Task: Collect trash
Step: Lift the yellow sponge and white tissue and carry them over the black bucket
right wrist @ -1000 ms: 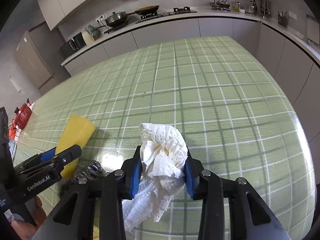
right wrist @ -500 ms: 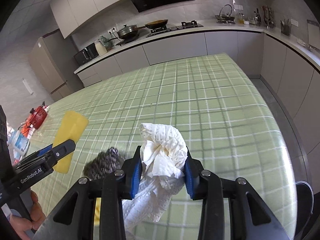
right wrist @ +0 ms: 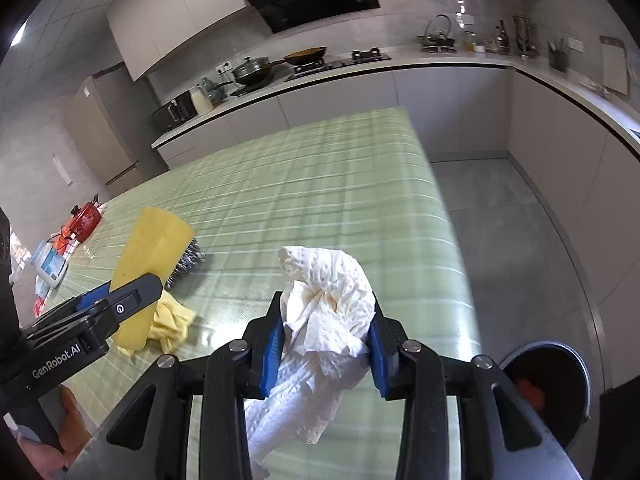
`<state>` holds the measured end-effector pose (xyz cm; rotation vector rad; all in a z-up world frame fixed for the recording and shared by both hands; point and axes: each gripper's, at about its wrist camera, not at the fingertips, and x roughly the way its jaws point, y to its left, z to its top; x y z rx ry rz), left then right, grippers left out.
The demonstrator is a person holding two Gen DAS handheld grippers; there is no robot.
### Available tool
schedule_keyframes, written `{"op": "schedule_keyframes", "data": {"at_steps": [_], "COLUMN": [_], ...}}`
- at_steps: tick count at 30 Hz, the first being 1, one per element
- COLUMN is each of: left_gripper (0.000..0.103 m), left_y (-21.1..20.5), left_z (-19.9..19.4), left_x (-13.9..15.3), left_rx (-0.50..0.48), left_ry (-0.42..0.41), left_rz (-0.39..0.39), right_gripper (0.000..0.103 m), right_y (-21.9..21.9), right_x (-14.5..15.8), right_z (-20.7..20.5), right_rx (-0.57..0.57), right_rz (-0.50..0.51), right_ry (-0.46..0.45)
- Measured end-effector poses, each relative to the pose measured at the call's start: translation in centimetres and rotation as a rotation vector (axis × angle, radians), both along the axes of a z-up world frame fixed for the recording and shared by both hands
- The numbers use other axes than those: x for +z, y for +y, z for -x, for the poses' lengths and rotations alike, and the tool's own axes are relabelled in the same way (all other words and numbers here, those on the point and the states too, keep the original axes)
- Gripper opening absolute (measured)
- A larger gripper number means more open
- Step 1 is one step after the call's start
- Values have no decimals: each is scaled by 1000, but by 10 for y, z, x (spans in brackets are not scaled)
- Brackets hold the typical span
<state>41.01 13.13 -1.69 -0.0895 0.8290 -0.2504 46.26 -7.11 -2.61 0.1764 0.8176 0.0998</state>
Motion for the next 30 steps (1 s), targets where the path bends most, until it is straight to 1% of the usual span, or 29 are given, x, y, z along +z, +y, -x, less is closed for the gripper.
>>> {"op": "schedule_keyframes", "data": {"at_steps": [4, 8, 12, 16, 19, 24, 30], "left_gripper": [57, 57, 57, 57, 57, 57, 57], "left_y": [-13, -18, -17, -18, -19, -22, -34], "left_z": [8, 16, 26, 37, 43, 53, 61], "left_x": [0, 0, -3, 0, 0, -5, -4], "left_rx": [-37, -54, -50, -55, -60, -70, -71], "left_ry": [-4, -12, -2, -10, -20, -16, -17], "left_rz": [-13, -9, 6, 2, 5, 21, 19], "right_gripper": [39, 39, 39, 39, 39, 39, 39], "right_y": [-18, -21, -13, -5, 0, 0, -4], "right_x": [3, 4, 2, 2, 3, 2, 5], "right_z": [19, 32, 43, 53, 62, 74, 82], "right_rx": [-37, -60, -52, -41, -35, -48, -38], "right_rz": [-11, -6, 11, 2, 17, 23, 22], "right_ry": [-8, -9, 9, 10, 8, 18, 19]}}
